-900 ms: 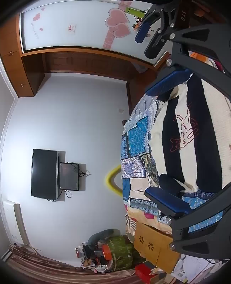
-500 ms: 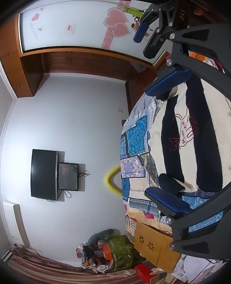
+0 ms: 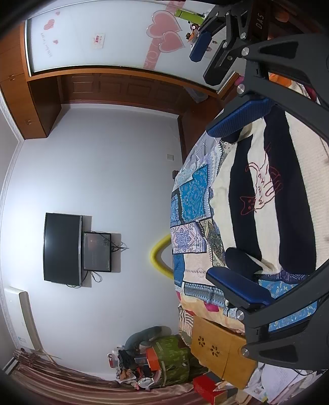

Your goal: Fold small clothes

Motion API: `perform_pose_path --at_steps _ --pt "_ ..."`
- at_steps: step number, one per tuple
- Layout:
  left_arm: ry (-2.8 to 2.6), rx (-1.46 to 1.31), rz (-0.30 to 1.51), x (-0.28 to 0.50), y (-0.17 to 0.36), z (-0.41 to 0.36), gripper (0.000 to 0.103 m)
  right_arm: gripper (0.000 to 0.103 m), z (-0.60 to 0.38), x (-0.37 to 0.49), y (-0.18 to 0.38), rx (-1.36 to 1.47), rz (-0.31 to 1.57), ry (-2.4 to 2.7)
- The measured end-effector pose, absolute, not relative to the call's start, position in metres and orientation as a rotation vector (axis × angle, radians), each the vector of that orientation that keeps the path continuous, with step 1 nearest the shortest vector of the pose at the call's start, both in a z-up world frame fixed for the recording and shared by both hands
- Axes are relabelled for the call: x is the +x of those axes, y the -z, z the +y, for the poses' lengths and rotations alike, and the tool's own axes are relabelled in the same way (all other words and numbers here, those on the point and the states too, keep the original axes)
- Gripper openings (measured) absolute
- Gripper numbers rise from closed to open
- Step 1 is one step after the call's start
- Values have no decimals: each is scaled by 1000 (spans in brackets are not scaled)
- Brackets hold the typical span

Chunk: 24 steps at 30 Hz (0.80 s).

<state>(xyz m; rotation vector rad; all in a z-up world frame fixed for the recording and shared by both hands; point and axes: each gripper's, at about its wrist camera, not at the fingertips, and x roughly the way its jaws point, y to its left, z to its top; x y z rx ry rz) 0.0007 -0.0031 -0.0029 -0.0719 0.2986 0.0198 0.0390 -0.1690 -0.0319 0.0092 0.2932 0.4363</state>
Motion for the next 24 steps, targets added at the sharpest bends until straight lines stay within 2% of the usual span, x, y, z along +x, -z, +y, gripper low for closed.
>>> perform_pose_path --at_steps 24 --pt "-15 -62 299 0 2 -4 103 103 -168 38 33 9 296 -437"
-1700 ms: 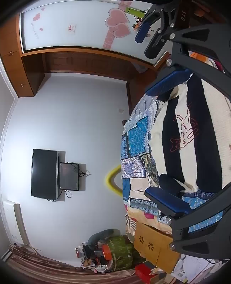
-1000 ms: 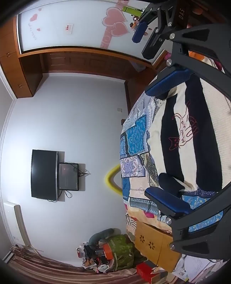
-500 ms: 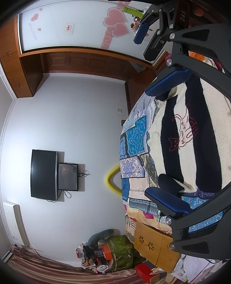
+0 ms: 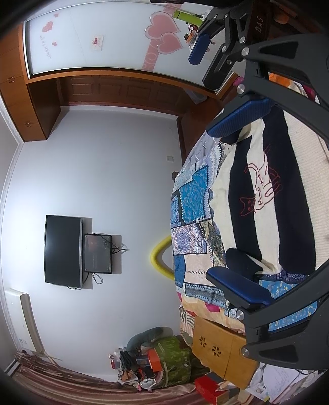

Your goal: Fold small clothes

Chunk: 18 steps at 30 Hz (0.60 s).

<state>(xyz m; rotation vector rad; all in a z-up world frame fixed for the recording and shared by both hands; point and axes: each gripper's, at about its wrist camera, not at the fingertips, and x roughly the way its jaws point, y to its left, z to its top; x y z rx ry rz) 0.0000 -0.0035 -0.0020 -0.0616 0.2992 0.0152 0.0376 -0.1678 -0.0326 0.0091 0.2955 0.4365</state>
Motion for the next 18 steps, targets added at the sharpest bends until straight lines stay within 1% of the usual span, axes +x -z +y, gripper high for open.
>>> perform_pose_path --at_steps 18 --pt "-14 -60 295 -1 3 -2 103 103 -167 37 33 8 296 -437"
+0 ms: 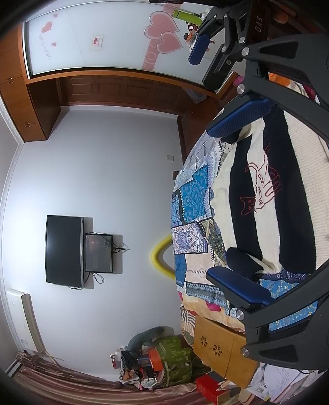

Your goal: Fold small clothes

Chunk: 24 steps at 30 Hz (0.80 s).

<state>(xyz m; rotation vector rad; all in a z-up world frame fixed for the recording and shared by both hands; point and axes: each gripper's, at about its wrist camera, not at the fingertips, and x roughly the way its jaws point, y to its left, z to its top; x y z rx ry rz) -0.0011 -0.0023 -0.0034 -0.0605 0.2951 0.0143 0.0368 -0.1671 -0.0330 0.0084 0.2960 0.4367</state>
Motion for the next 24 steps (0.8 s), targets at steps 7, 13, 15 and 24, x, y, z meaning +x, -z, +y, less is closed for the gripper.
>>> perform_pose_path --at_steps 7,13,15,24 --pt "-14 -59 296 -1 4 -4 103 103 -168 37 31 9 297 -437" --pt "-14 -60 296 -1 4 -4 103 103 -167 39 34 7 299 -437" --pt "-14 -59 297 -1 4 -4 103 103 -167 40 34 7 300 -435" --pt "-30 -75 317 16 8 13 103 103 -156 54 41 -19 312 -407"
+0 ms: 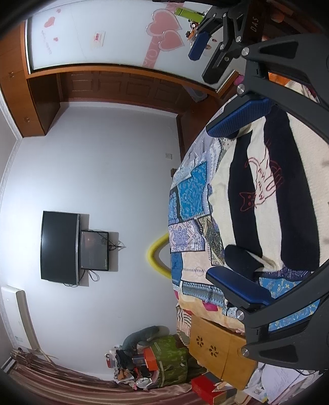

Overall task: Fold small clothes
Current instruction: 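Grasp a black-and-cream sleeve with the right gripper while the left gripper grasps the other sleeve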

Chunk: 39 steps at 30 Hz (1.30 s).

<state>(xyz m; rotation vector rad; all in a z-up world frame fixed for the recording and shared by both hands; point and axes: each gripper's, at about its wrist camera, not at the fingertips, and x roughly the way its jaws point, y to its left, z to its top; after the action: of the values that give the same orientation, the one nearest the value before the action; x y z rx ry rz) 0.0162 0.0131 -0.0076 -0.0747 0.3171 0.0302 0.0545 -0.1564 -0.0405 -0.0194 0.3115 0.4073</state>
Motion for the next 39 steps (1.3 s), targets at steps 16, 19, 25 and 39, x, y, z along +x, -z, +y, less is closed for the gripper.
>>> perform_pose_path --at_steps 16,19,25,39 --pt "-196 -109 480 102 45 116 103 103 -154 125 46 -63 382 -376" --pt "-237 -121 540 122 61 139 103 103 -151 143 48 -80 417 -377" --pt "-294 -230 668 156 100 192 103 103 -158 173 62 -62 505 -400" --pt "-379 -299 929 210 204 261 103 102 -197 239 125 -71 772 -305"
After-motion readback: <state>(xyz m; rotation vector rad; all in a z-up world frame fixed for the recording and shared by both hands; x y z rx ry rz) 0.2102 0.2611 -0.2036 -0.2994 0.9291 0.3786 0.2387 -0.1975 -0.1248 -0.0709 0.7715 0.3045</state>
